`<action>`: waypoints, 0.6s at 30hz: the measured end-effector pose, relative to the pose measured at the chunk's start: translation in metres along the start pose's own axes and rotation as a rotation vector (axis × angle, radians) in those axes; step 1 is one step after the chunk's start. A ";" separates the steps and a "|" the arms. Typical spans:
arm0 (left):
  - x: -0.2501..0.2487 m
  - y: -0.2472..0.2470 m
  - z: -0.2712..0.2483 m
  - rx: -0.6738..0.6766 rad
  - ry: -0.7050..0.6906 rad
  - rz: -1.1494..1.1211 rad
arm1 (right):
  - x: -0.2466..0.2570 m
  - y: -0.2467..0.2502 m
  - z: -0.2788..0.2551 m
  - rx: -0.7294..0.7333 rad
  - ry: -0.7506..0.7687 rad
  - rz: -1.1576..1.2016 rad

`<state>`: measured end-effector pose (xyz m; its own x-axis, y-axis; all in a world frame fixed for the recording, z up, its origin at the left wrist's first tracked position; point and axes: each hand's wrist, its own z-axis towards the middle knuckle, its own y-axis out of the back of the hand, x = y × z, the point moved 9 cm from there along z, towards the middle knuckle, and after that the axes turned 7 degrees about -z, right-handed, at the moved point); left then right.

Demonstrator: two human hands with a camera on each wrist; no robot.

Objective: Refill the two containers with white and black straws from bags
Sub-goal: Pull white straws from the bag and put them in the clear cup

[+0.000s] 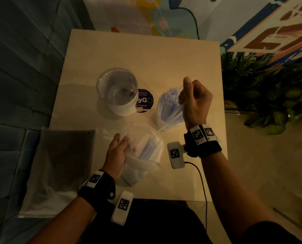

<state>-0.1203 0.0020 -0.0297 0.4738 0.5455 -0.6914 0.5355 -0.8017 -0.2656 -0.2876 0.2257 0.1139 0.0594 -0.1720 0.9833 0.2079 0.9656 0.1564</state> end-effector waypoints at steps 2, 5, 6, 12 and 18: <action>0.000 0.004 0.002 -0.026 0.012 -0.001 | -0.006 -0.001 0.001 0.016 -0.006 -0.052; 0.003 0.009 0.004 -0.057 0.055 -0.013 | -0.009 0.001 0.003 0.022 0.008 -0.149; 0.003 0.008 0.005 -0.049 0.054 -0.004 | -0.009 0.002 0.004 0.014 0.014 -0.168; -0.001 0.008 0.008 -0.045 0.054 0.055 | 0.004 0.038 -0.004 -0.207 0.150 -0.249; -0.007 0.019 0.011 -0.065 0.014 -0.013 | -0.056 0.079 -0.070 -0.135 -0.004 -0.415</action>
<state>-0.1212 -0.0203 -0.0374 0.4756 0.5598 -0.6785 0.5857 -0.7771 -0.2306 -0.2057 0.2975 0.0650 -0.0595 -0.5397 0.8398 0.3388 0.7804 0.5256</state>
